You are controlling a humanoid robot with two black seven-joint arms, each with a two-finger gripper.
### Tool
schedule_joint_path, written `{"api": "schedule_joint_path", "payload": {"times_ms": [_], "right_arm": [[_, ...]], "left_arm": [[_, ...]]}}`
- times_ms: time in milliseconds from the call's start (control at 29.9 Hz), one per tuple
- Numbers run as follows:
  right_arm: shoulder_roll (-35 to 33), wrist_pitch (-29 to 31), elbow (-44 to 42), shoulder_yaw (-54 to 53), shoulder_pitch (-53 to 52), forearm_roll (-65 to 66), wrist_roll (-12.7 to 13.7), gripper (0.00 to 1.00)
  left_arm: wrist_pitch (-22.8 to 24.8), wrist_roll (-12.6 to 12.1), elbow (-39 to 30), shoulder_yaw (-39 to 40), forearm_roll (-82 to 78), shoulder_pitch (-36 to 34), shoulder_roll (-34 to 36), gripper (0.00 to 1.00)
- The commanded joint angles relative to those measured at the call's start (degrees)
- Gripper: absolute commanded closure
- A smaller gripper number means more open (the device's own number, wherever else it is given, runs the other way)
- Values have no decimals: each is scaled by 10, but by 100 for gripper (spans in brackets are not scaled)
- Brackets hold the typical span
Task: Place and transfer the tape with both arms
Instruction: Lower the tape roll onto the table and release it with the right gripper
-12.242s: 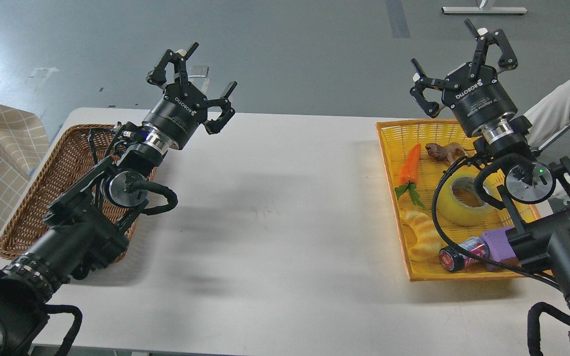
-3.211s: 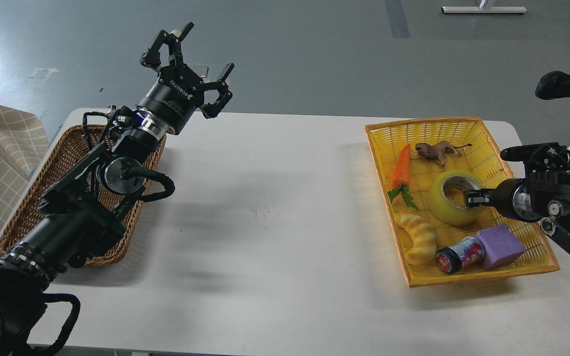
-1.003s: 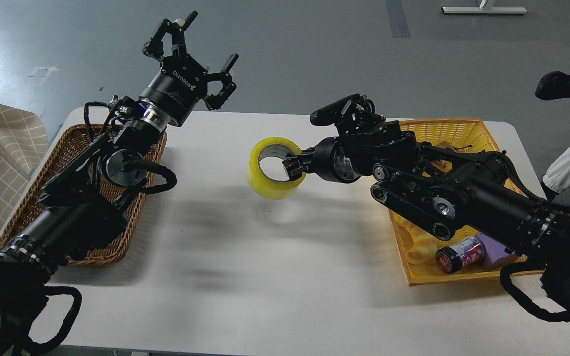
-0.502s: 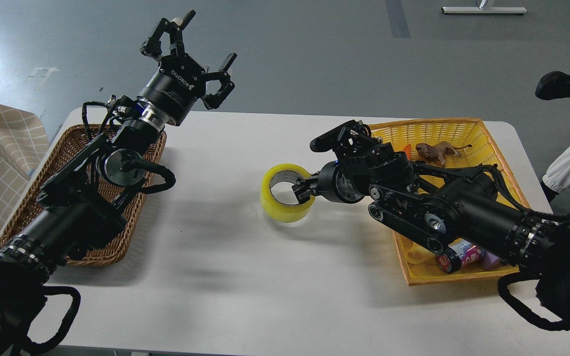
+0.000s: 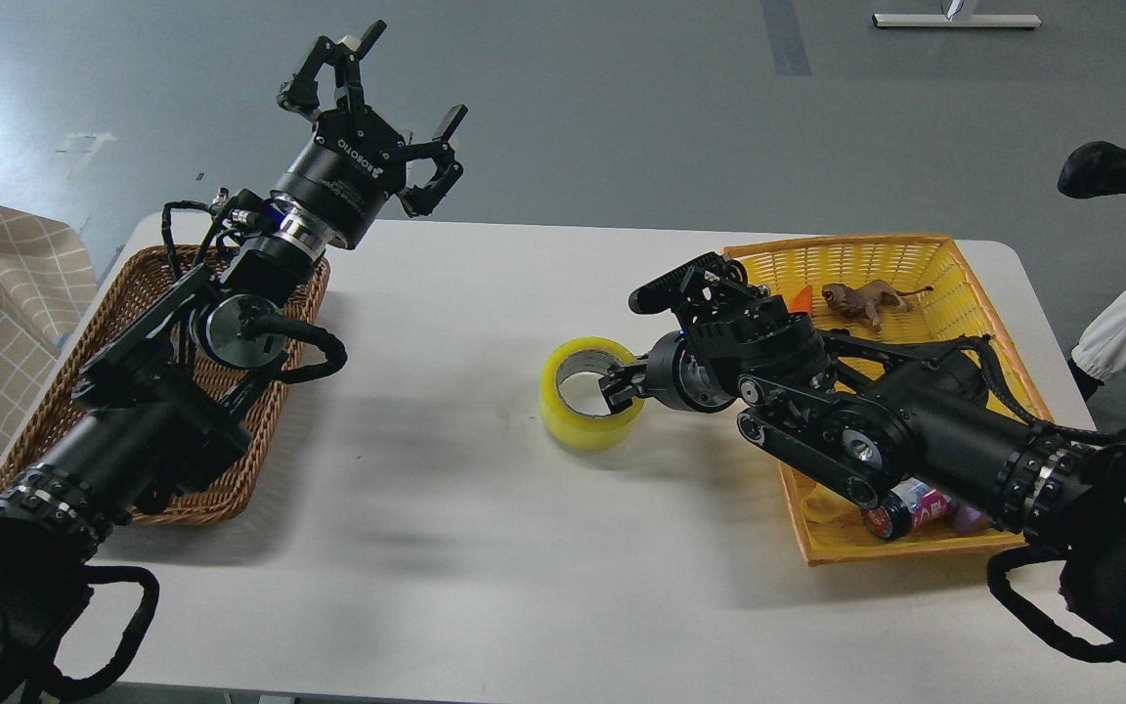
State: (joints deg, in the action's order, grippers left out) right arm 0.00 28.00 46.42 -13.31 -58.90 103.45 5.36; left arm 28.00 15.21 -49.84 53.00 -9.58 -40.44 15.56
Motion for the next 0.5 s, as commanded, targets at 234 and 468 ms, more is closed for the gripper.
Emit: {"api": "schedule_joint_path", "payload": {"times_ms": [234,468], "right_arm": [[0,0,-5,1,4,-1,0,70],[0,0,-11,-1,4,-2,0,57]], "left_arm": [[0,0,0,0,0,0,0,2],[0,0,0,0,0,2,-1,2]]}}
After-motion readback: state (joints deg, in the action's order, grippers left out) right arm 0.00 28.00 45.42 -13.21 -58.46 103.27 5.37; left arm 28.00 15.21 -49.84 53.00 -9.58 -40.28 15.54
